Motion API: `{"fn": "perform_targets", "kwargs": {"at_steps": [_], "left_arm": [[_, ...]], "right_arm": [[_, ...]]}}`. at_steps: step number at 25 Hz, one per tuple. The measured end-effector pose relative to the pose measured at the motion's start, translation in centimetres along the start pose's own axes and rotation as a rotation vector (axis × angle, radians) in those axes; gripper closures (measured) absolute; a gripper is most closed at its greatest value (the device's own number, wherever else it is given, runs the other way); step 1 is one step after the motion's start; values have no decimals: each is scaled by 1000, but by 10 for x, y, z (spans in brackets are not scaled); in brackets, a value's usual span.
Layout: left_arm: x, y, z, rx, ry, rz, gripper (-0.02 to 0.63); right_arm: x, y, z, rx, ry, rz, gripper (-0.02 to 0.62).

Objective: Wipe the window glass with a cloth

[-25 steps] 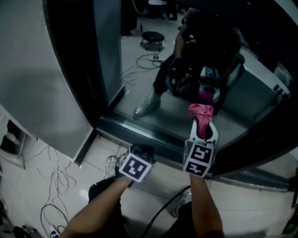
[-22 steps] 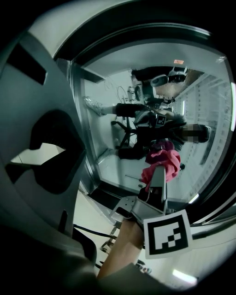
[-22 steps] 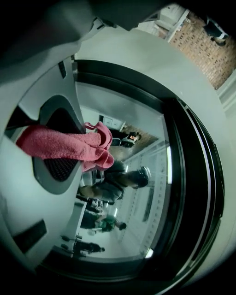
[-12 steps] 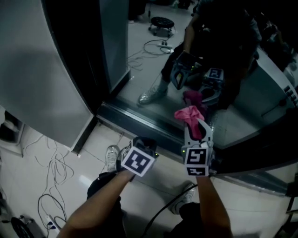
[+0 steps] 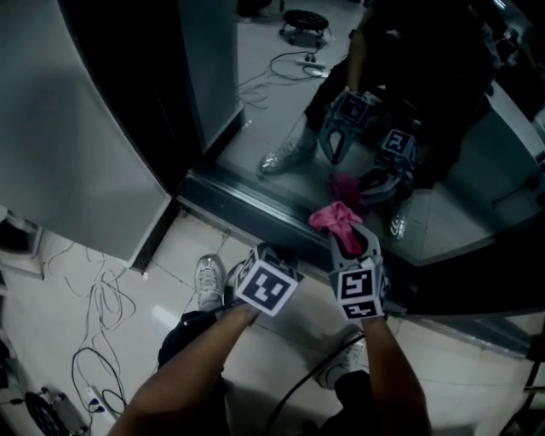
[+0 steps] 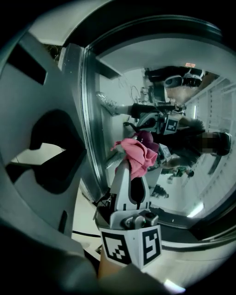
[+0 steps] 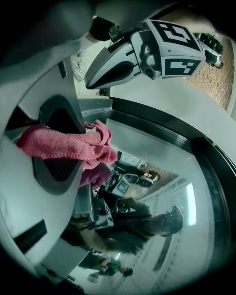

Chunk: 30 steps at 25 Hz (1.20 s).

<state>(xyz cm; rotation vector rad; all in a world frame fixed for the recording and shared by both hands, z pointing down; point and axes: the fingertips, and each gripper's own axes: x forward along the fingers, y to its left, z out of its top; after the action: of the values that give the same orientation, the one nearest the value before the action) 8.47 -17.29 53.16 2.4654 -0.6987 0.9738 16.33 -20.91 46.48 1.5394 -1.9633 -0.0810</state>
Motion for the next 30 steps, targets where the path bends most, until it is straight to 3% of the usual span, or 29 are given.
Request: {"fn": "perform_targets", "kwargs": {"at_steps": [9, 15, 22, 30], "left_arm": [[15, 4, -14, -34, 51, 2, 603], [19, 9, -22, -62, 68, 28, 601], [26, 9, -38, -114, 109, 12, 601], [30, 4, -36, -139, 115, -8, 601]], "right_arm": [[18, 16, -23, -2, 25, 105, 479], [35, 36, -59, 24, 108, 176, 479], [59, 57, -95, 63, 180, 200, 479], [80, 70, -120, 20, 234, 230, 479]]}}
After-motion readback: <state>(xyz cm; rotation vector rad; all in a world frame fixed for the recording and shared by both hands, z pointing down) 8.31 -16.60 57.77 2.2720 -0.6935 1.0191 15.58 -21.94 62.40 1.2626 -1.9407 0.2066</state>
